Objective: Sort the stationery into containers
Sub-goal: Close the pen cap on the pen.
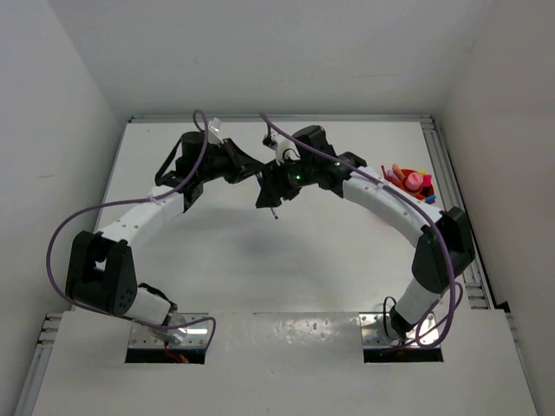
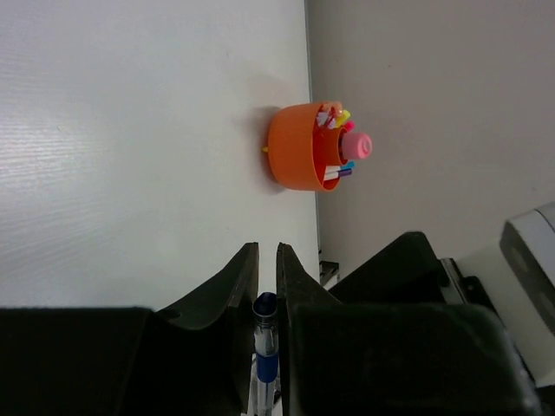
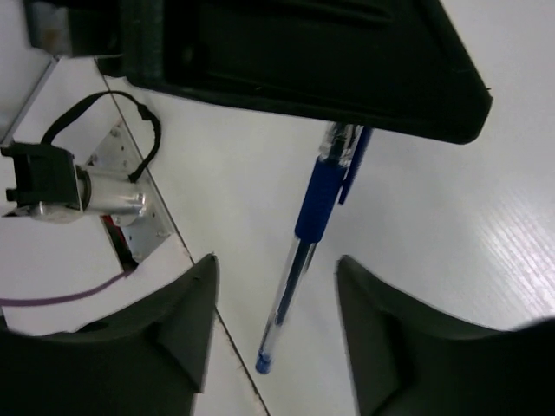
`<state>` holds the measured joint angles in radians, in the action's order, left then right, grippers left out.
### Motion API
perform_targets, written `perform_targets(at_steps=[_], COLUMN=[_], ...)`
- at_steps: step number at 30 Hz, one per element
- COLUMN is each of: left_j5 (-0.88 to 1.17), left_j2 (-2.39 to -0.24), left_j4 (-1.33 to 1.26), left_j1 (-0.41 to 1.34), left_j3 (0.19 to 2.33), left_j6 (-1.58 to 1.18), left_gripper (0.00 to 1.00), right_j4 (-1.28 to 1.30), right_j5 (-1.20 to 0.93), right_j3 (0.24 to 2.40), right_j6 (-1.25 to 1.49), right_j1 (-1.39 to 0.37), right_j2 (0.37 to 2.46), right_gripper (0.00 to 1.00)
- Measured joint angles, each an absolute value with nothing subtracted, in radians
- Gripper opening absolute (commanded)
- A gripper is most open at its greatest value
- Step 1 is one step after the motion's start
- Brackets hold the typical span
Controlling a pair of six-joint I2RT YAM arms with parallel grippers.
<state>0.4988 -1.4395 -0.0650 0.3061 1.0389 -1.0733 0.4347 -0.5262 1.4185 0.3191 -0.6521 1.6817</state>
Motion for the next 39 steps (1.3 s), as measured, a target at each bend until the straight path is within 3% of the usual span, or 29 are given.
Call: perform_targets(at_steps=[3, 4, 8, 39], left_j5=[0.510, 0.513, 0.525, 0.395], left_j2=[-1.439, -1.440, -1.440, -1.441], left_j4=[-0.074, -0.078, -0.094, -0.097], left_j1=[0.306, 0.306, 0.306, 0.373], left_j3=[1.039, 1.039, 1.037, 0.976], left_j6=[-1.090, -1.097, -1.116, -1.056], left_gripper=[0.00, 0.00, 0.00, 0.00], right_j4=[0.418, 0.413, 0.403, 0.527], right_j5=[-0.511, -0.505, -0.475, -0.448], right_j3=[1.417, 1.417, 1.417, 1.459], right_j6=[0.311, 0.313, 0.313, 0.371], right_j1=[-0.653, -0.654, -0.661, -0.662], right_j2=[1.700, 1.704, 1.713, 1.776], right_gripper=[0.39, 0.27, 0.00, 0.00])
